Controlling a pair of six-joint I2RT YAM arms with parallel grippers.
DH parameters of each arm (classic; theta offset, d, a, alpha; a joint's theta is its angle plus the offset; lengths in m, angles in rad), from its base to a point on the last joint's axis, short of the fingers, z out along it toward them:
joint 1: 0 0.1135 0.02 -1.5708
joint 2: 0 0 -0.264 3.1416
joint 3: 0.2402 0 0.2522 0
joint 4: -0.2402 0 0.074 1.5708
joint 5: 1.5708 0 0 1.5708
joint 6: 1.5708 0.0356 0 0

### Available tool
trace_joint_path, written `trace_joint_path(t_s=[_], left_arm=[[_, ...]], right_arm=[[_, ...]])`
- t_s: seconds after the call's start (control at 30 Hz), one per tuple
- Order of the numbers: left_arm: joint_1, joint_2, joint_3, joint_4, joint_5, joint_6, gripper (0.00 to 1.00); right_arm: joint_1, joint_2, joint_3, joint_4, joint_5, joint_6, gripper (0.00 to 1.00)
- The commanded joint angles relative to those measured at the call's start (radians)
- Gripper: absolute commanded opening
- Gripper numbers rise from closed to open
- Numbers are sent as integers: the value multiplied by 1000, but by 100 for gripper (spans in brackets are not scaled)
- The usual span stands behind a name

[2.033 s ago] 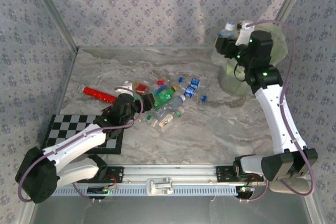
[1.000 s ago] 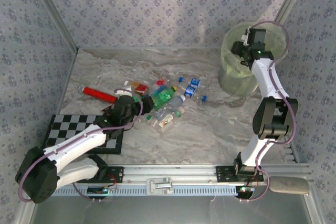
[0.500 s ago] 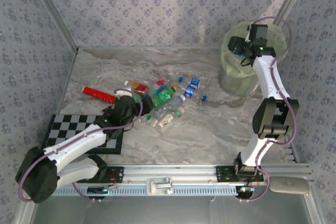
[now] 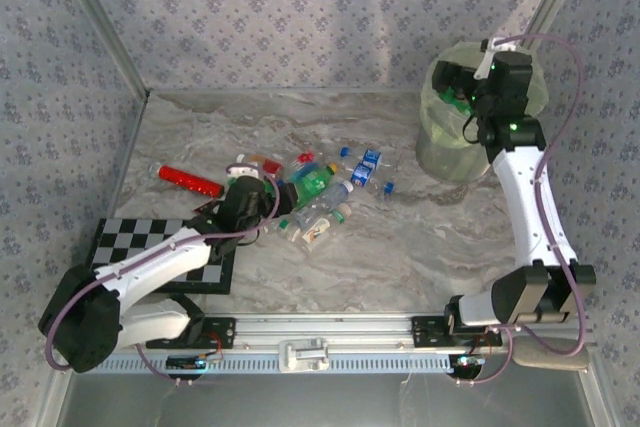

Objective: Put the plastic bottles in the bin

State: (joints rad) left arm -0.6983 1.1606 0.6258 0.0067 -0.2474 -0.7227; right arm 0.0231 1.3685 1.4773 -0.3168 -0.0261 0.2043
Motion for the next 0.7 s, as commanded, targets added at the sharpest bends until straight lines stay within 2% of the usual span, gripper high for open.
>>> trace_joint_path(t_s=[0.0, 0.17, 0.33, 0.67], left_arm=[[3, 23, 51, -27, 33, 26, 100], [2, 71, 89, -67, 98, 50, 100], [-31, 110, 122, -131, 129, 82, 100], [-204, 228, 232, -298, 110, 209, 95]], right_arm=[[54, -46, -100, 78, -86, 24, 100], [204, -119, -275, 190, -82, 34, 100], [324, -108, -411, 250, -33, 64, 100], [379, -29, -485, 261, -49, 146, 100]])
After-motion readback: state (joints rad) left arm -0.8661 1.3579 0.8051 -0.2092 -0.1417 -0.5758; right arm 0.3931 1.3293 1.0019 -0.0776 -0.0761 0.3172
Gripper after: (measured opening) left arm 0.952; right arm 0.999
